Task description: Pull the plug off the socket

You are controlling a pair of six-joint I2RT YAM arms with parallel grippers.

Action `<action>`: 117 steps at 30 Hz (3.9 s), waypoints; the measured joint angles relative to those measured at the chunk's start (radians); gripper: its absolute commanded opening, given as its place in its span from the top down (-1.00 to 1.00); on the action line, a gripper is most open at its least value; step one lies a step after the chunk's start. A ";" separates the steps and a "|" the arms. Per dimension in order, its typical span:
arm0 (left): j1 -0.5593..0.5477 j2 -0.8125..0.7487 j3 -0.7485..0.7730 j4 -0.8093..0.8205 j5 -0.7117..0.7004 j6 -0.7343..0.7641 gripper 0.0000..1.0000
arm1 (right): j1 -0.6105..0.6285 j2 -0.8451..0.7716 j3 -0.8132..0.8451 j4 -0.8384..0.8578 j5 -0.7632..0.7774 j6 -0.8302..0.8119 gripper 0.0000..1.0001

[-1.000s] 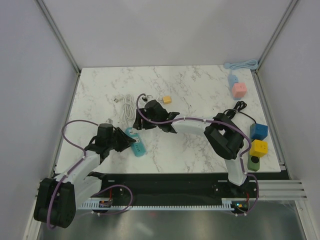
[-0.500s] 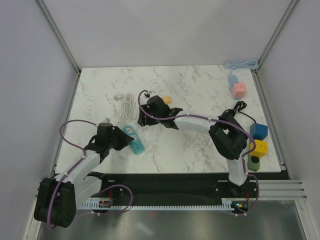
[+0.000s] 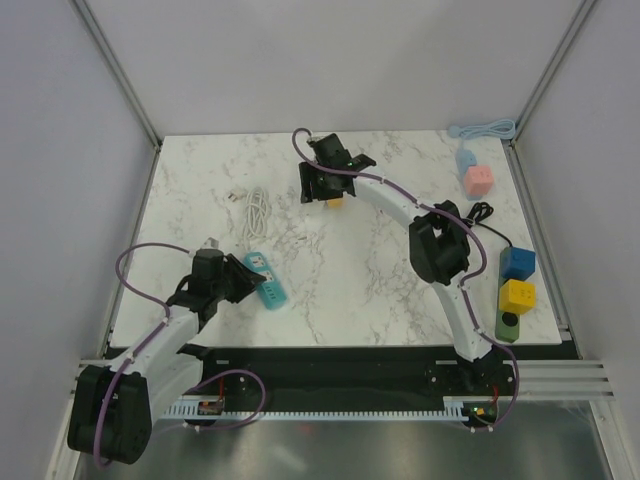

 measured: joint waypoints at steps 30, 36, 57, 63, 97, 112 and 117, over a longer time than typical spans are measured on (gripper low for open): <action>0.002 -0.018 -0.011 0.005 -0.002 0.000 0.95 | 0.015 0.246 0.258 -0.008 -0.097 0.021 -0.10; 0.002 -0.019 -0.011 0.005 -0.002 0.000 0.95 | 0.015 0.254 0.263 0.015 -0.096 0.030 -0.44; 0.003 -0.035 -0.011 -0.015 0.006 0.000 0.46 | -0.006 0.126 0.195 0.045 -0.060 0.019 -0.93; 0.002 -0.079 -0.011 -0.105 -0.001 0.004 -0.37 | 0.018 -0.036 -0.031 0.070 -0.043 0.012 -0.81; 0.003 -0.336 0.227 -0.401 -0.009 0.127 -0.25 | 0.059 0.136 0.049 0.249 0.003 0.082 0.37; 0.003 -0.323 0.227 -0.400 0.053 0.166 -0.29 | -0.002 0.019 -0.038 0.233 0.026 0.055 -0.28; 0.002 -0.284 0.227 -0.346 0.148 0.177 -0.31 | -0.001 -0.248 -0.328 0.211 0.097 0.028 -0.59</action>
